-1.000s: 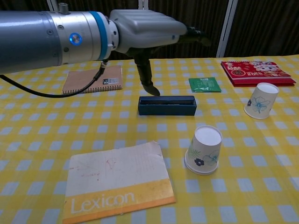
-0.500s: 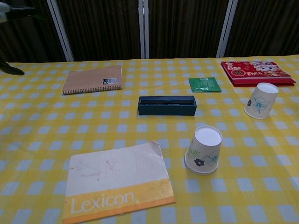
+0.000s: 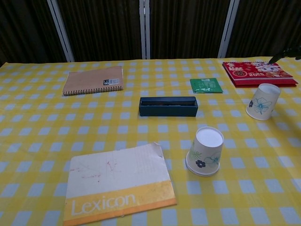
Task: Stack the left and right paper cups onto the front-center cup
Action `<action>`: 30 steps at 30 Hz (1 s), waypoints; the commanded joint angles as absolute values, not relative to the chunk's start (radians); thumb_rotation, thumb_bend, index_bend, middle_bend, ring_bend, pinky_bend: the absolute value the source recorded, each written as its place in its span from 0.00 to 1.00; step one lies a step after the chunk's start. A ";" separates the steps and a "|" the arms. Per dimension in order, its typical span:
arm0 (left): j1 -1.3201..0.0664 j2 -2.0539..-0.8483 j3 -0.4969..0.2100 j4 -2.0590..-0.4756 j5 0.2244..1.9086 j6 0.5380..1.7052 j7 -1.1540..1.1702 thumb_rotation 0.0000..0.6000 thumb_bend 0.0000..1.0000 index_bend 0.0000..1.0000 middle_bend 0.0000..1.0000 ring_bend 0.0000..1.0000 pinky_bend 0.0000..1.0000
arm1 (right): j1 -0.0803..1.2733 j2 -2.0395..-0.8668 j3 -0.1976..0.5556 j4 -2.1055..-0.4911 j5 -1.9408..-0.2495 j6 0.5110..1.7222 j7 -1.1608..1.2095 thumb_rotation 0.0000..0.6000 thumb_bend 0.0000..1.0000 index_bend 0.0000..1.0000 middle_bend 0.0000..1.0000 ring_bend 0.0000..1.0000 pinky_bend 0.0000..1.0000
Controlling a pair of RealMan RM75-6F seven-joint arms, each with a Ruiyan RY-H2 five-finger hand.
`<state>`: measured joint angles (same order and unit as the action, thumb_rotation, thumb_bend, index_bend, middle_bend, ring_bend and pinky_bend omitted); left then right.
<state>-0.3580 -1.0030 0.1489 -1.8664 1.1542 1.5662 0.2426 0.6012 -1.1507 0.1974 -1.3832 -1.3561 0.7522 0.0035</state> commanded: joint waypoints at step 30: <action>-0.294 -1.048 0.044 -1.784 1.223 1.483 0.248 1.00 0.00 0.00 0.00 0.00 0.00 | 0.729 -1.403 0.164 -1.004 -1.295 0.630 0.097 1.00 0.27 0.43 0.44 0.32 0.50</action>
